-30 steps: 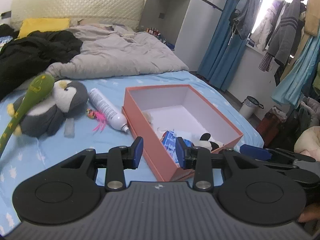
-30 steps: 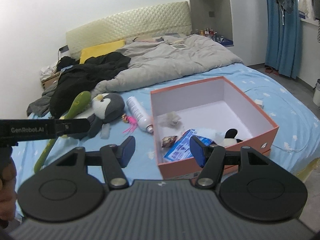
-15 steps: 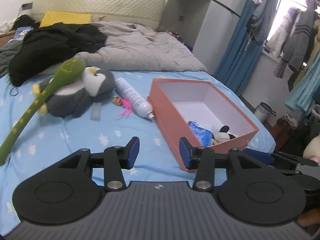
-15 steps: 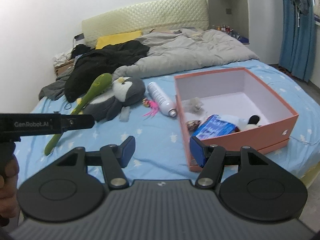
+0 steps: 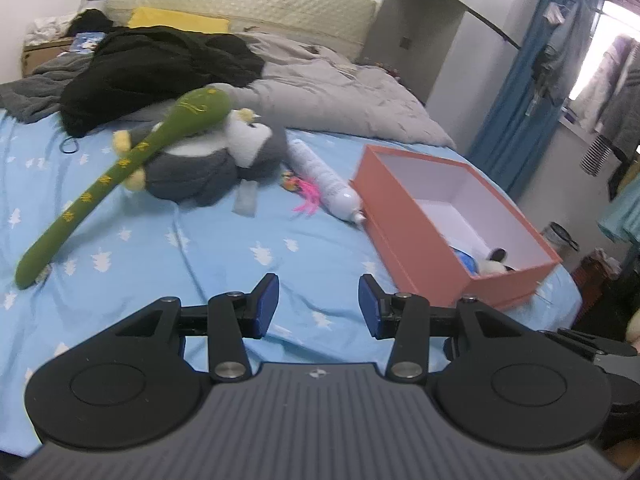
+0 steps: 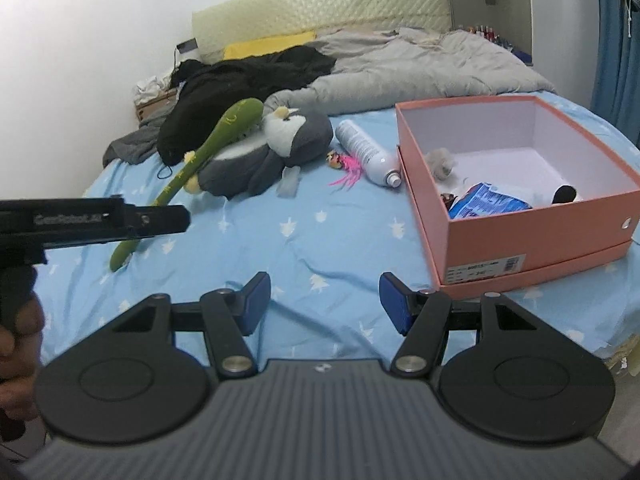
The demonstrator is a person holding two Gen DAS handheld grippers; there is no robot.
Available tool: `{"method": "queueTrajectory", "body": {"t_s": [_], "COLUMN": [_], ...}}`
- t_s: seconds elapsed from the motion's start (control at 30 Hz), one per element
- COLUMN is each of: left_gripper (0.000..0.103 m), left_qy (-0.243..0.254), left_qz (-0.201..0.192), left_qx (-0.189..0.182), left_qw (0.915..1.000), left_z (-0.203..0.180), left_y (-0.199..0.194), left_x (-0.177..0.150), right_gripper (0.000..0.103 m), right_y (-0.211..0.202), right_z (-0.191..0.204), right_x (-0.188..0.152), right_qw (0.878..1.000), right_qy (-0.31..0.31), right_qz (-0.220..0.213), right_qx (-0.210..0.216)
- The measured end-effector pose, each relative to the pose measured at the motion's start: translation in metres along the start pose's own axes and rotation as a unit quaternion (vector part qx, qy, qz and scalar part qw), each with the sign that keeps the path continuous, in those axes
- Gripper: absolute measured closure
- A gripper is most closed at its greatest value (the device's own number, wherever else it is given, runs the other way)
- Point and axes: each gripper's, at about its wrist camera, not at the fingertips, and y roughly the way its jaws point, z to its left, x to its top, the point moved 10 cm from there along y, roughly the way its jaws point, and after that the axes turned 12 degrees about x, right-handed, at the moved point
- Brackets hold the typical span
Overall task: Organize soft objects
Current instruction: 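Move both open tools from the box toward the clear cup and pink feather toy, then close the left tool on the clear plastic cup while the right tool grips the pink feather toy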
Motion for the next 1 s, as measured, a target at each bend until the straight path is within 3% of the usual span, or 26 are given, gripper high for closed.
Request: {"method": "queueTrajectory", "body": {"t_s": [0.37,0.6,1.0], "left_gripper": [0.053,0.053,0.053], "left_qy": [-0.032,-0.045,-0.052], "left_qz": [0.010,0.042,0.056], "left_qx": [0.015,0.021,0.024], "left_qw": [0.9993,0.9979,0.9968], "left_z": [0.033,0.046,0.048], "left_y": [0.064,0.134,0.232], "left_x": [0.018,0.017,0.029], "right_gripper": [0.040,0.040,0.040], "right_y": [0.058,0.098,0.187], "right_z": [-0.008,-0.028,-0.057], "right_x": [0.023,0.042,0.068], "right_qw": [1.000,1.000,1.000], "right_qy": [-0.006,-0.004,-0.003], "right_qz": [0.005,0.001,0.018], "right_qx": [-0.004,-0.010,0.000]}}
